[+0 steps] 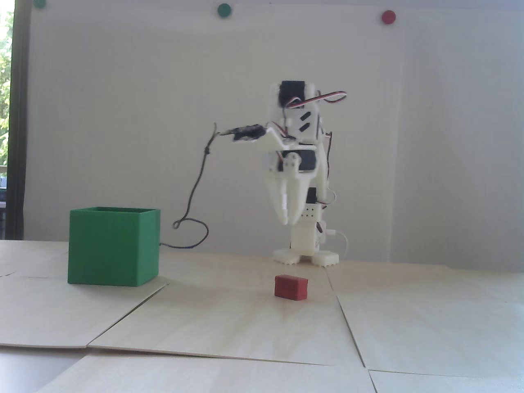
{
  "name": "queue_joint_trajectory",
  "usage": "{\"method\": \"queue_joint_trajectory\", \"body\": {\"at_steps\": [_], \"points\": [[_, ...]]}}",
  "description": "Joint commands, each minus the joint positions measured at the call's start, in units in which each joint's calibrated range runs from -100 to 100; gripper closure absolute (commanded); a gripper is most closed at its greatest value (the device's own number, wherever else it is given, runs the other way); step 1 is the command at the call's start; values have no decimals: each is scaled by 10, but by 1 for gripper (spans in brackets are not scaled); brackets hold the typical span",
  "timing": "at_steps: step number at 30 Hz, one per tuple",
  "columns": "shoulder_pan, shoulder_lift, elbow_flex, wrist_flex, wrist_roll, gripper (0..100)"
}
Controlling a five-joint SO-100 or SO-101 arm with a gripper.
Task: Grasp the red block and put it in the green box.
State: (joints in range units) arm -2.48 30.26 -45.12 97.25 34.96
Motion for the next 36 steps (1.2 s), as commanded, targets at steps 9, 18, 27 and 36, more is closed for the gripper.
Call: {"method": "queue_joint_trajectory", "body": {"at_steps": [9, 18, 27, 36], "points": [[12, 16, -2, -70, 3, 97], [8, 15, 127, -150, -2, 97], [49, 7, 192, -182, -2, 97], [23, 6, 99, -142, 3, 97]]}}
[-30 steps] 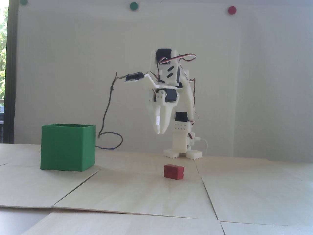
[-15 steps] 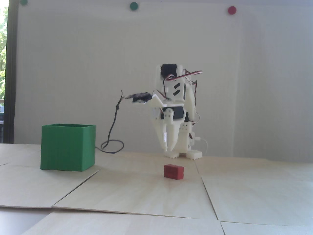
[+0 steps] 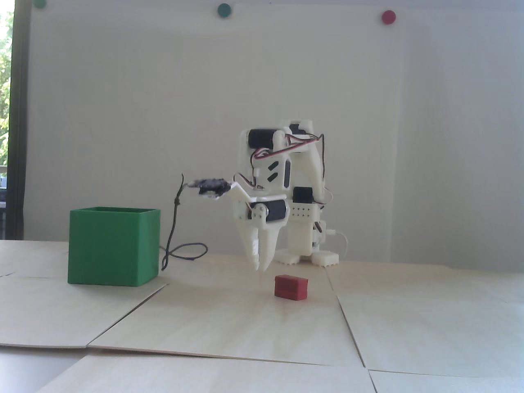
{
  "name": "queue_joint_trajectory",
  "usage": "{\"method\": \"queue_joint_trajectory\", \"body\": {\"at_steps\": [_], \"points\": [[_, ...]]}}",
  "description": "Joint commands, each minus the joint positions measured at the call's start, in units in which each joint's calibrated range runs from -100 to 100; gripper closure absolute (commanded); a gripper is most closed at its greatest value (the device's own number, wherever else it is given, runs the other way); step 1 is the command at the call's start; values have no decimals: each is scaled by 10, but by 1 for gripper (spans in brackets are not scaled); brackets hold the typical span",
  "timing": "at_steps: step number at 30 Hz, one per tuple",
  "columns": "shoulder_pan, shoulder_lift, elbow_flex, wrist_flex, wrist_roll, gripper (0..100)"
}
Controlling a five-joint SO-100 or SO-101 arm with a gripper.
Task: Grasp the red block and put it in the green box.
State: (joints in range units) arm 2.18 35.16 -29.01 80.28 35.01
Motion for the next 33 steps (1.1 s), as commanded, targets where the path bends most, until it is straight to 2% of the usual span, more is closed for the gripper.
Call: {"method": "queue_joint_trajectory", "body": {"at_steps": [1, 14, 21, 22, 28, 33], "points": [[-33, -43, -68, 35, 2, 97], [-97, -44, -64, 48, 2, 97], [-95, -44, -68, 46, 2, 96], [-94, -44, -69, 46, 2, 95], [-88, -43, -64, 49, 3, 70], [-95, -42, -47, 49, 18, 61]]}}
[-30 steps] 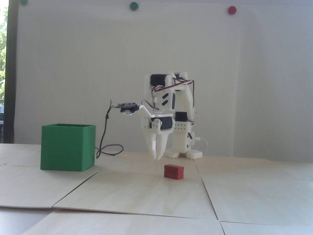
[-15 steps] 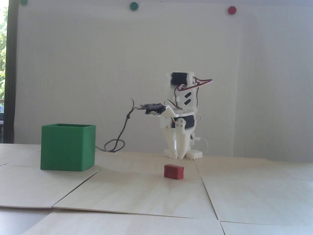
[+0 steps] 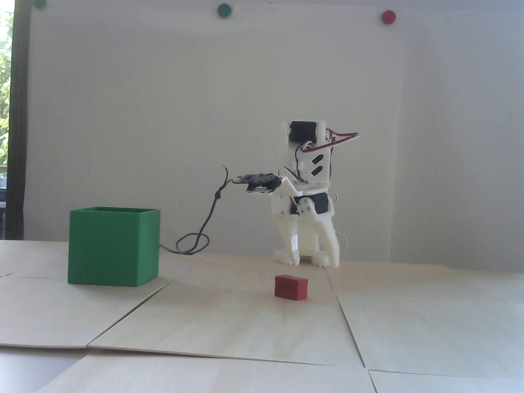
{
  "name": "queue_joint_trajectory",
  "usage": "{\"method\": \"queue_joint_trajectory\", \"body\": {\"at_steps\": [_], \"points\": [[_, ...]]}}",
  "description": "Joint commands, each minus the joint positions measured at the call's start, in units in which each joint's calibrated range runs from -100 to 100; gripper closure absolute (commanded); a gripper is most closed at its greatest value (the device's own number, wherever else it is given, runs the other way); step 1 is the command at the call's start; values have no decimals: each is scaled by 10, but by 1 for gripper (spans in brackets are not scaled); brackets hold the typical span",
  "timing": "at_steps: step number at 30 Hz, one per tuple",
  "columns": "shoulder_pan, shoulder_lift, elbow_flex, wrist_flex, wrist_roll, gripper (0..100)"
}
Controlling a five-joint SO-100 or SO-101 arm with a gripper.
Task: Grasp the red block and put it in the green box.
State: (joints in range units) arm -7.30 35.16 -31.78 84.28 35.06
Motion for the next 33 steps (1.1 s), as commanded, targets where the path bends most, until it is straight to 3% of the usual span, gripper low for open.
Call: {"method": "queue_joint_trajectory", "body": {"at_steps": [1, 21, 27, 33], "points": [[-1, -42, -15, 9, 26, 61], [-1, 14, -22, 7, 35, 61], [2, 76, -132, 16, 35, 61], [1, 108, -225, 106, 35, 61]]}}
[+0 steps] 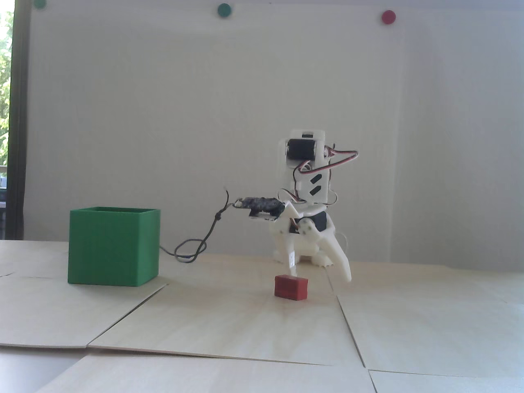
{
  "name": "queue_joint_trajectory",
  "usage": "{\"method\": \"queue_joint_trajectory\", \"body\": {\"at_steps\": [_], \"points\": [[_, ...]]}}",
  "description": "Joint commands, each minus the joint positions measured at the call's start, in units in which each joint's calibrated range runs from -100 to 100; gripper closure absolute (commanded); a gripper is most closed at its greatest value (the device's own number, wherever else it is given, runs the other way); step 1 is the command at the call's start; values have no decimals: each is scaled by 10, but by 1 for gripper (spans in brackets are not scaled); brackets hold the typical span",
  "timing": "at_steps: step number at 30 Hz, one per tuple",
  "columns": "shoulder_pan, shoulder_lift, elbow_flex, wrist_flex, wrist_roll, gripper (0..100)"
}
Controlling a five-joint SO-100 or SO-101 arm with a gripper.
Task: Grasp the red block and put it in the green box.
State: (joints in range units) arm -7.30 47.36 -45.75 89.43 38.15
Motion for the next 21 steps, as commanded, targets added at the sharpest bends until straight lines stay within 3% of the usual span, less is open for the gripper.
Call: {"method": "queue_joint_trajectory", "body": {"at_steps": [1, 12, 21], "points": [[1, -14, -88, 58, 4, 61], [20, -4, -89, 55, 3, 61], [16, 27, -129, -8, -13, 61]]}}
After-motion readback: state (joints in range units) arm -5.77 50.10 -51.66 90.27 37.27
